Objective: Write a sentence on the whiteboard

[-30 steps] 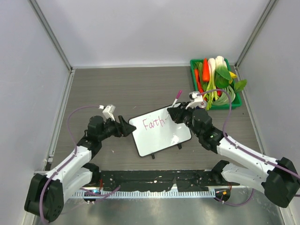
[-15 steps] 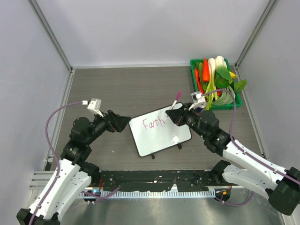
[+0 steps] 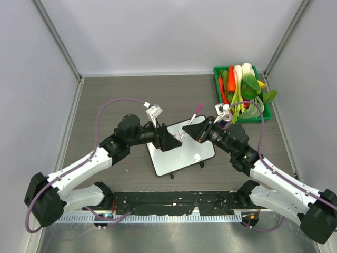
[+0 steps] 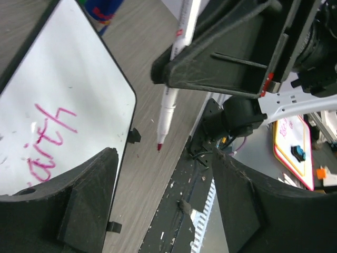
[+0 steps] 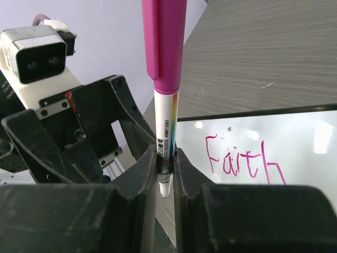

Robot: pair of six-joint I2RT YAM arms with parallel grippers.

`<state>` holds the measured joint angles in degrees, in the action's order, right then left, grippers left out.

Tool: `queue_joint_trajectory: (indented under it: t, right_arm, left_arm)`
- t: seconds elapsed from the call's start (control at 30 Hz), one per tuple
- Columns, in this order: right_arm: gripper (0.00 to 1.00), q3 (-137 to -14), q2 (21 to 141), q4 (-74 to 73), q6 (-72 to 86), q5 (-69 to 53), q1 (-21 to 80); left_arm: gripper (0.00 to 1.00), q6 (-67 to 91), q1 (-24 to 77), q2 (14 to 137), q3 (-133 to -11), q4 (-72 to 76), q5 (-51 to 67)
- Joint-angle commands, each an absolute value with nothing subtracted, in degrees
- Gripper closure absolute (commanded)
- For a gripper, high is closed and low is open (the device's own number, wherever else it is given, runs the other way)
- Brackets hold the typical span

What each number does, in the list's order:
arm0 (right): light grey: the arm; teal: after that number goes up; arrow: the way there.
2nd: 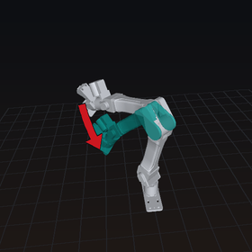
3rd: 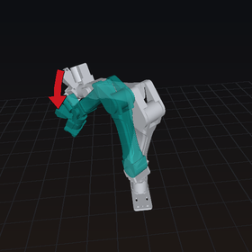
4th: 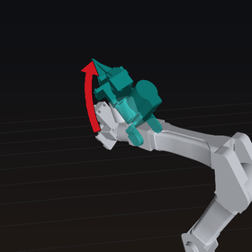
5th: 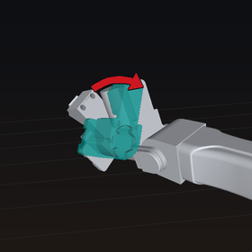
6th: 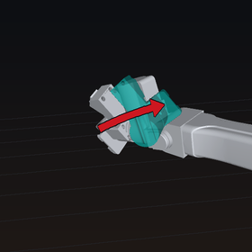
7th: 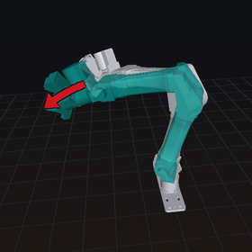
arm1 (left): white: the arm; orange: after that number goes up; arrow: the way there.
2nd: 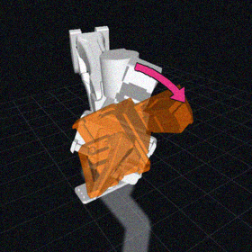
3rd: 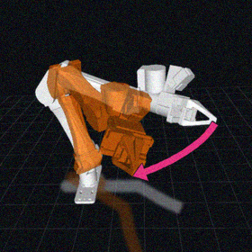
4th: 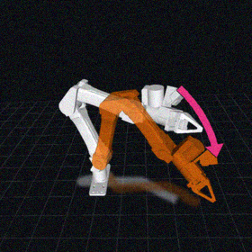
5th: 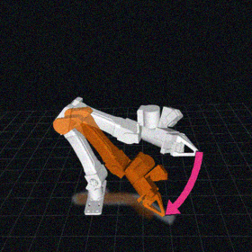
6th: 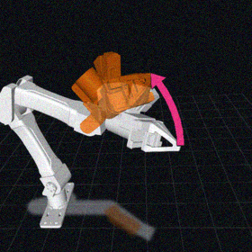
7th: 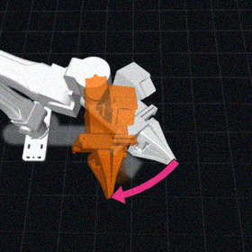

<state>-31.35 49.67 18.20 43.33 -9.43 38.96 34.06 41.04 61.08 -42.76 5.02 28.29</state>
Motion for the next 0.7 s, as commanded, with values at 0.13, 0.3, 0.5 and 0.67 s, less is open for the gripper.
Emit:
queue_joint_trajectory:
  t: [0.13,0.3,0.5,0.67]
  right_arm:
    - [0.99,-30.15,48.69,24.17,48.51,-13.09,36.39]
    - [0.99,-30.50,48.78,24.43,48.78,-13.36,36.04]
    - [0.98,-31.37,49.04,23.29,48.17,-13.44,35.77]
    - [0.99,-31.55,49.39,22.68,48.25,-13.89,35.51]
  left_arm:
    - [0.35,36.12,42.98,65.91,-45.44,18.37,30.41]
    - [0.45,35.51,42.98,67.85,-46.58,18.46,29.71]
    - [0.75,33.05,42.98,70.22,-48.43,15.99,27.42]
    - [1.00,33.31,42.98,71.02,-48.25,16.09,28.39]
